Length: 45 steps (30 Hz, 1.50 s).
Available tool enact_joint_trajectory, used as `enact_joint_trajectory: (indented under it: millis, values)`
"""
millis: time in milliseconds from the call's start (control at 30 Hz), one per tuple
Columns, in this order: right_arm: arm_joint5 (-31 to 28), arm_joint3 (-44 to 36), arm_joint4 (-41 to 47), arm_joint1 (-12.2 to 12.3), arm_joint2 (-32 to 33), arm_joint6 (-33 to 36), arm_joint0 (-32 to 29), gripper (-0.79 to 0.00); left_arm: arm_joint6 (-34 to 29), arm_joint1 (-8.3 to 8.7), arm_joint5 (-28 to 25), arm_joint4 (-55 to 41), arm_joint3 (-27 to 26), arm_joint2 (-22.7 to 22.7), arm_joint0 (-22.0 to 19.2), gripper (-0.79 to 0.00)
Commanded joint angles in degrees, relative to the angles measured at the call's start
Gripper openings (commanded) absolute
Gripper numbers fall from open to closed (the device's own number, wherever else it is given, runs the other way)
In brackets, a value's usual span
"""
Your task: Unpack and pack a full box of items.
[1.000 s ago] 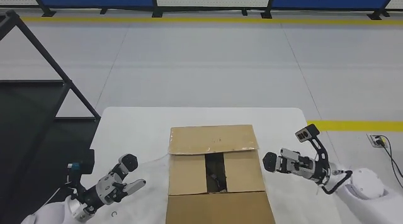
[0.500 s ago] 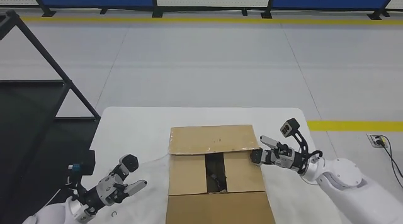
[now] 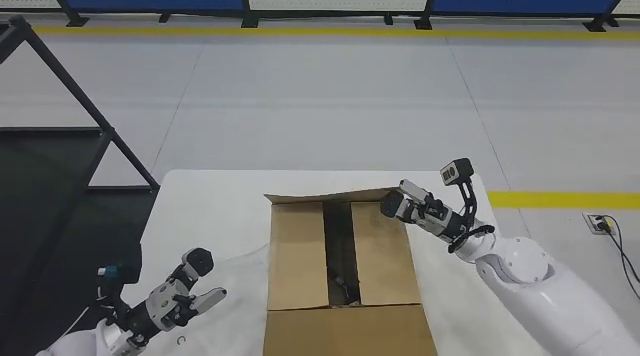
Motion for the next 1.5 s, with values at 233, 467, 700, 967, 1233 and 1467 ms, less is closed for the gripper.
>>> enact_joint_trajectory:
  millis: [233,467,700,967,1233,1467]
  values:
    - [0.70,0.44,-1.05,-0.94,-0.34,-1.51,1.04,0.000,1.42,0.08,-0.18,0.85,-0.47,-0.92,1.39,0.000]
    - [4.13,-0.64,-2.70,-1.32,-0.44,-3.75,0.59,0.000,1.42,0.08,-0.18,0.85,-0.47,-0.92,1.39,0.000]
    - [7.73,2.76,0.62,-4.95,-0.97,-11.70,3.31,0.000,1.42,0.08,-0.18,0.85,-0.47,-0.92,1.39,0.000]
    - [13.47,11.90,-2.75,-10.43,-5.04,-19.19,8.77,0.000,1.42,0.08,-0.18,0.85,-0.47,-0.92,1.39,0.000]
    - [18.18,20.42,-4.75,-15.44,-8.06,-18.70,12.53,0.000,1.42,0.08,-0.18,0.85,-0.47,-0.92,1.39,0.000]
    - [24.22,25.85,-5.85,-18.33,-8.82,-14.89,14.78,0.000,1.42,0.08,-0.18,0.85,-0.47,-0.92,1.39,0.000]
